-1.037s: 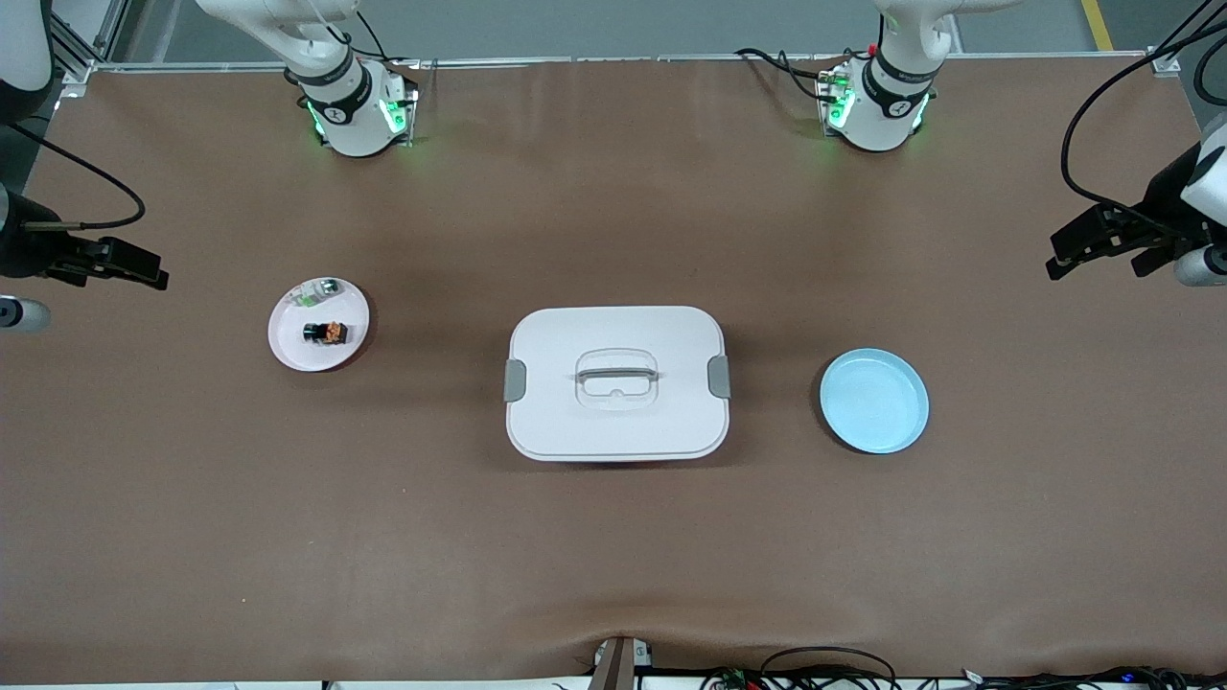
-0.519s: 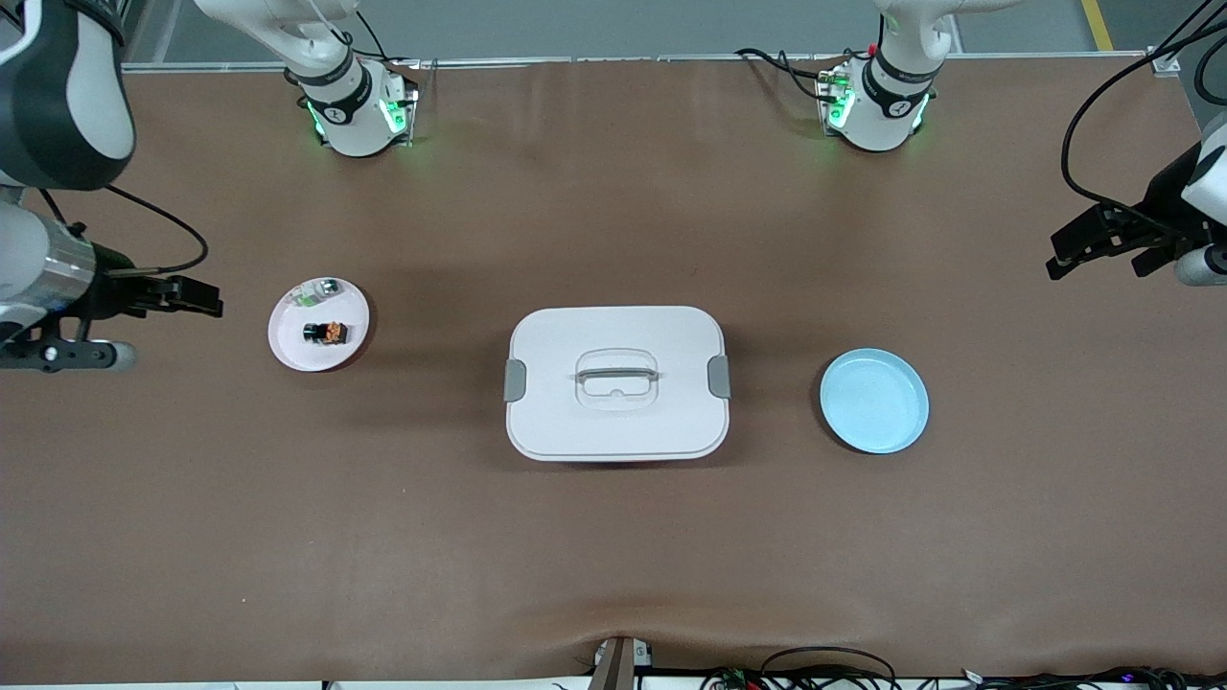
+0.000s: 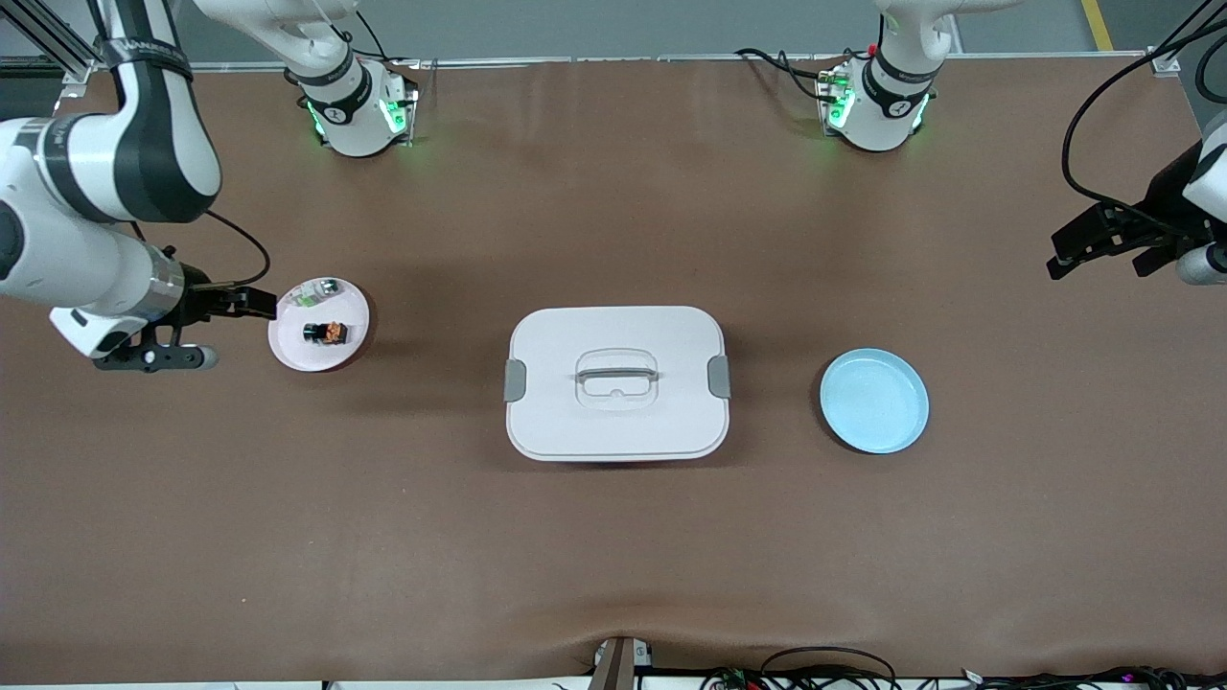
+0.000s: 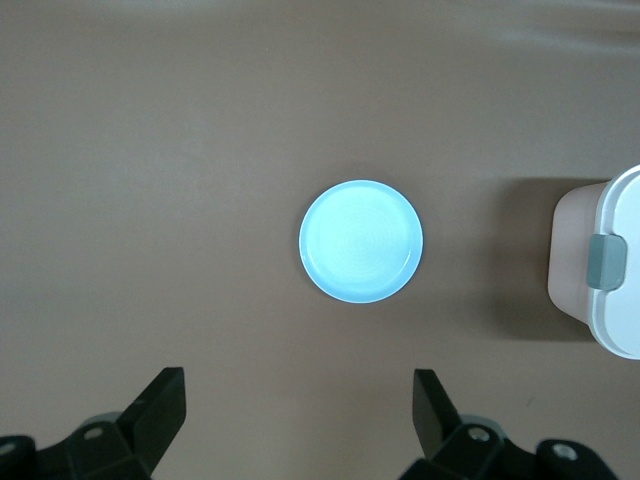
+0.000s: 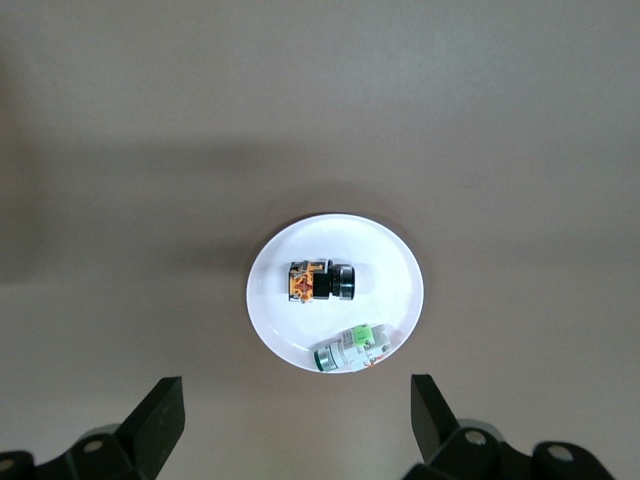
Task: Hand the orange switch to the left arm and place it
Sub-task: 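Move the right gripper over the white plate toward the orange switch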
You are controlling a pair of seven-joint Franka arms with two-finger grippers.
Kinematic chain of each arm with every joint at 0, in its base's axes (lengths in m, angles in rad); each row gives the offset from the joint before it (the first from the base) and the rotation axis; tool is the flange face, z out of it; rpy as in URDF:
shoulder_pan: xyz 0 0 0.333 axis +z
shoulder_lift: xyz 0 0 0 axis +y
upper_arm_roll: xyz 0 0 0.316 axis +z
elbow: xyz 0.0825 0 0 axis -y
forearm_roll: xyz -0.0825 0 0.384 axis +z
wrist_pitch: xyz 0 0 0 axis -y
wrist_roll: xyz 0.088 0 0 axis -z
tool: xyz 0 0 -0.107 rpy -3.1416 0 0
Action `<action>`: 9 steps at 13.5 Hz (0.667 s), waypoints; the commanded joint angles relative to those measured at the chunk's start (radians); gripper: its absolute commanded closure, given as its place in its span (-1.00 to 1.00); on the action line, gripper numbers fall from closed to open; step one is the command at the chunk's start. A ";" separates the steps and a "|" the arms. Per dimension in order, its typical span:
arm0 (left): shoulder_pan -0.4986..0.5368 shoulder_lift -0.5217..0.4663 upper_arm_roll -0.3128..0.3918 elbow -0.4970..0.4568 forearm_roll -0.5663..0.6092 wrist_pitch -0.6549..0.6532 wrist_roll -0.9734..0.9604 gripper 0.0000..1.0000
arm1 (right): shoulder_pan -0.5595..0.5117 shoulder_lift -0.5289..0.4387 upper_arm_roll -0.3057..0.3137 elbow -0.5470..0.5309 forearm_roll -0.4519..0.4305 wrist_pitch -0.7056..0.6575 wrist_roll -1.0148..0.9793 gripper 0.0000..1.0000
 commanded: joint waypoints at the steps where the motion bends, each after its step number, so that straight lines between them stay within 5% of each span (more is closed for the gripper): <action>1: -0.002 0.009 -0.001 0.026 0.007 -0.018 0.014 -1.00 | 0.000 -0.088 0.000 -0.170 -0.031 0.119 0.001 -1.00; 9: -0.002 0.011 -0.001 0.026 0.007 -0.018 0.017 -1.00 | -0.028 -0.077 -0.002 -0.389 -0.033 0.409 0.011 -1.00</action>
